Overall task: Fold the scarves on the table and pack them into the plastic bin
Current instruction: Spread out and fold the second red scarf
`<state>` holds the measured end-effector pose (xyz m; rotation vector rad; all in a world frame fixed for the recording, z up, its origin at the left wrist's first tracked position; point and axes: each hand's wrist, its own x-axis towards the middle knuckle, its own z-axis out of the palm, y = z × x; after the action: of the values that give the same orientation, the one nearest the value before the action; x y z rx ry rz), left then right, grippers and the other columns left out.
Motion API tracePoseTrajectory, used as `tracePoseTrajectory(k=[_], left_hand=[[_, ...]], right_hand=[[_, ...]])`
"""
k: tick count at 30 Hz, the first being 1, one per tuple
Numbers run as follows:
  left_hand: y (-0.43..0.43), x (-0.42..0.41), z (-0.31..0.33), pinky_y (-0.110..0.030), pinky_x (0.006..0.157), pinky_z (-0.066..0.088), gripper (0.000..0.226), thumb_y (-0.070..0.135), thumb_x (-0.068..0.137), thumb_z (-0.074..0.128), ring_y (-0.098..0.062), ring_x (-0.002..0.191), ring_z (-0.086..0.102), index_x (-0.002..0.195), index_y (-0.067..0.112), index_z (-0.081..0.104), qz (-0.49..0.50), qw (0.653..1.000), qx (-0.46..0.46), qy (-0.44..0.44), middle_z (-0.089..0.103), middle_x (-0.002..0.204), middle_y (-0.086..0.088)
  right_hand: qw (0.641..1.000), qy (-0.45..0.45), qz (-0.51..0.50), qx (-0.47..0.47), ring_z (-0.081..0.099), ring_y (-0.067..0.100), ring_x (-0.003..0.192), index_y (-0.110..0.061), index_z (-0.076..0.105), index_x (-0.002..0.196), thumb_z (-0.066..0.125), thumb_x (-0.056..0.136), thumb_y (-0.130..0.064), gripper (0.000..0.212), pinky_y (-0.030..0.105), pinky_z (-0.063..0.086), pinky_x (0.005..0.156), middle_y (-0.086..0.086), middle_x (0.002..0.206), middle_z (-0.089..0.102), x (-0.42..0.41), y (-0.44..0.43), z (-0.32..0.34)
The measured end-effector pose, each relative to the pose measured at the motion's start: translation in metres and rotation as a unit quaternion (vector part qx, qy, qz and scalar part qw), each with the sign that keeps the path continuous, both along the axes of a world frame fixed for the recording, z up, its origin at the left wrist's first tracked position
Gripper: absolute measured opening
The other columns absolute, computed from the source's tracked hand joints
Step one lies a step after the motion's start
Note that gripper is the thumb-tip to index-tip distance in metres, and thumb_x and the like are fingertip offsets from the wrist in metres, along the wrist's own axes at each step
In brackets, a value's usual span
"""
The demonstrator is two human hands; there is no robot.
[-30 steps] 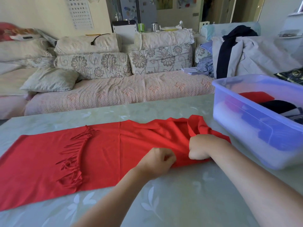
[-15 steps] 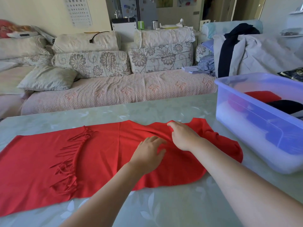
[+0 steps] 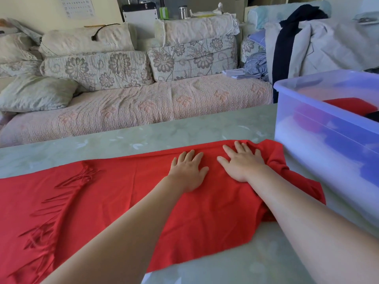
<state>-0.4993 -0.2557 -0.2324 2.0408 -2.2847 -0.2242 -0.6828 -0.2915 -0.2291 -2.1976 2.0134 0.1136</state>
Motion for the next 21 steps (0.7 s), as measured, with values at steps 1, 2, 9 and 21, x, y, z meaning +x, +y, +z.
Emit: tracePoseTrajectory(k=[1, 2, 9, 21], left_hand=[[-0.004, -0.003, -0.002, -0.047, 0.122, 0.003, 0.063, 0.058, 0.099, 0.028, -0.023, 0.151, 0.001, 0.155, 0.034, 0.013, -0.002, 1.0, 0.021, -0.008, 0.006, 0.164, 0.001], [-0.007, -0.006, -0.004, -0.048, 0.122, -0.001, 0.065, 0.061, 0.097, 0.025, -0.022, 0.151, -0.003, 0.156, 0.035, 0.01, -0.003, 1.0, 0.029, -0.012, 0.001, 0.165, 0.002], [-0.001, -0.004, -0.005, -0.049, 0.121, 0.0, 0.063, 0.056, 0.098, 0.03, -0.018, 0.151, 0.003, 0.155, 0.034, 0.016, 0.007, 0.998, -0.044, 0.032, 0.01, 0.164, 0.004], [0.093, 0.03, -0.002, -0.042, 0.118, 0.02, 0.05, 0.052, 0.098, 0.03, -0.019, 0.142, 0.028, 0.143, 0.032, 0.039, 0.025, 0.993, -0.112, 0.028, 0.035, 0.152, 0.006]], right_hand=[[1.0, 0.011, -0.017, -0.003, 0.0, 0.028, 0.154, -0.035, 0.007, 0.159, 0.015, 0.096, -0.07, 0.072, 0.058, 0.005, 0.12, 0.009, 0.167, -0.001, -0.001, -0.002, 0.0], [0.999, 0.023, -0.026, -0.015, 0.002, 0.031, 0.153, -0.033, 0.009, 0.159, 0.017, 0.096, -0.069, 0.073, 0.059, 0.006, 0.118, 0.012, 0.167, 0.002, 0.0, -0.003, 0.001], [0.976, -0.014, 0.169, -0.14, 0.009, 0.026, 0.153, -0.026, 0.029, 0.155, 0.038, 0.1, -0.047, 0.059, 0.043, 0.009, 0.123, 0.011, 0.165, 0.015, 0.011, 0.01, 0.005], [0.98, 0.02, 0.167, -0.102, 0.006, 0.028, 0.153, -0.023, 0.018, 0.159, 0.035, 0.103, -0.05, 0.064, 0.041, 0.007, 0.124, 0.013, 0.166, 0.009, 0.007, 0.055, 0.025]])
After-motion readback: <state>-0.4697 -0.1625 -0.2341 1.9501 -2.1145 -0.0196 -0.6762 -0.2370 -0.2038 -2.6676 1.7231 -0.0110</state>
